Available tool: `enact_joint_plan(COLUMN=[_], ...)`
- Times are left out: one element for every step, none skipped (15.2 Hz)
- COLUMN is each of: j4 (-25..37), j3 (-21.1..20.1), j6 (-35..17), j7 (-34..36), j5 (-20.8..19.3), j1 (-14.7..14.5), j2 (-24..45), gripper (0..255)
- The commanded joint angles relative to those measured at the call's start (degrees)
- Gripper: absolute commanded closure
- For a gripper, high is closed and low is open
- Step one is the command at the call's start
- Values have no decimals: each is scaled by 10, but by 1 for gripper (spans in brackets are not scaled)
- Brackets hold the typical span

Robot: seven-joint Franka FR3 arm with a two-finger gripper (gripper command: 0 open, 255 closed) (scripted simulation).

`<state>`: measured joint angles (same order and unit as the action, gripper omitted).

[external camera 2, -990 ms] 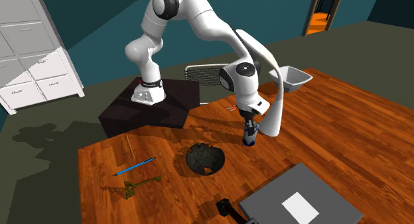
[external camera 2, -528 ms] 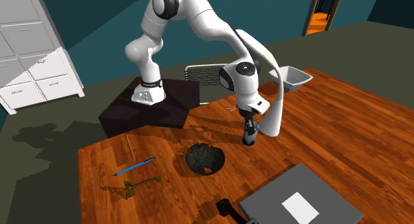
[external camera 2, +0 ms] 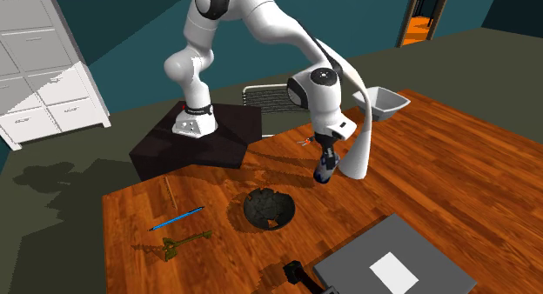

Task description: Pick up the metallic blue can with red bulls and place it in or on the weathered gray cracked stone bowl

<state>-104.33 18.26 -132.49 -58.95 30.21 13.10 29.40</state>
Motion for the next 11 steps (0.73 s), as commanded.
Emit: enact_joint_plan(j4=[2,3,4,5,7,8,10,11,13,15,17], j3=[4,6,7,9,10,12,14,15,16,18,19], j6=[11,16,21,26,31,37,42,47,53,58,64], j7=[7,9,12,15,18,21,24,27,30,33,36], j5=[-7,-10,-13,-16,-19,-22,-25,-28,-31,-34,-37], j1=[-2,-3,-4,-5,-6,-7,-8,-9,-10,-11,-11], j2=[-10,-14,-19,-24,-28,-32,-37,-41,-45,-49,-53], gripper=[255,255,255,255,255,255,255,255,255,255,255])
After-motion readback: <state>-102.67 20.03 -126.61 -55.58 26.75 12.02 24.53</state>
